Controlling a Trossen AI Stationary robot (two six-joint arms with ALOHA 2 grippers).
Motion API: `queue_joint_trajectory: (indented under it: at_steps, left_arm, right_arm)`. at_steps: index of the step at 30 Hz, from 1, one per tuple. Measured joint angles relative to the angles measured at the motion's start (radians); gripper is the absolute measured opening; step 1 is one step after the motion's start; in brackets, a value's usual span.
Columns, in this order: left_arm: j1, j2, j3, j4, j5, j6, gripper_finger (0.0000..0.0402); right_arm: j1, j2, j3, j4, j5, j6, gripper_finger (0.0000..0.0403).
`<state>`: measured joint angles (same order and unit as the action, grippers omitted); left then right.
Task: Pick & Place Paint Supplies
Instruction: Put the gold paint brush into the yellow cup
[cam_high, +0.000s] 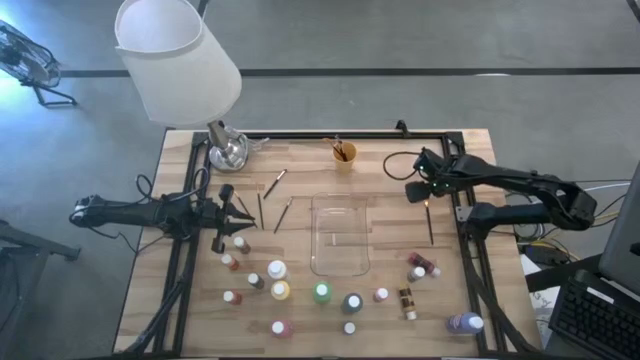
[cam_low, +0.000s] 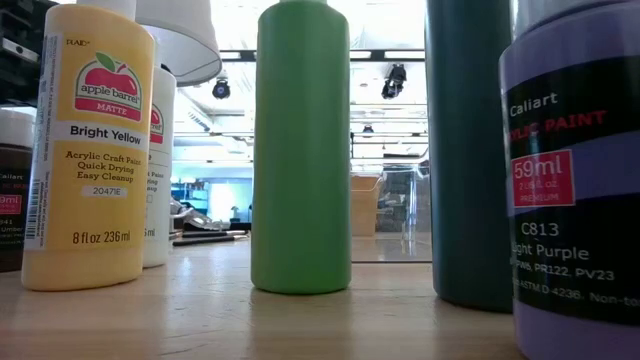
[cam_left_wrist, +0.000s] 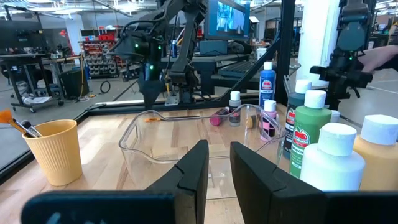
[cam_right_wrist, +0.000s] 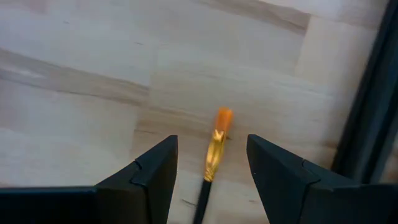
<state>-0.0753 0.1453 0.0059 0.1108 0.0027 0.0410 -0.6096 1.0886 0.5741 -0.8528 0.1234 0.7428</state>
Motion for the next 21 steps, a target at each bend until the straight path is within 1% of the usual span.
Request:
queue_joint_trajectory:
  at_steps: [5, 10, 15, 21]
  left_arm:
    - [0.0, 0.0, 0.0, 0.0, 0.0, 0.0, 0.0074]
    - [0.0, 0.0, 0.0, 0.0, 0.0, 0.0, 0.0074]
    - [0.0, 0.0, 0.0, 0.0, 0.0, 0.0, 0.0074]
    - [0.0, 0.0, 0.0, 0.0, 0.0, 0.0, 0.0074]
  right_arm:
    - [-0.001, 0.04, -0.031, 0.033, 0.002, 0.01, 0.017]
    - [-0.01, 0.099, -0.054, 0.087, 0.041, 0.016, 0.0159]
    - [-0.043, 0.164, -0.069, 0.168, 0.038, 0.0, 0.0151]
    - [-0.067, 0.224, -0.065, 0.177, 0.025, -0.017, 0.0141]
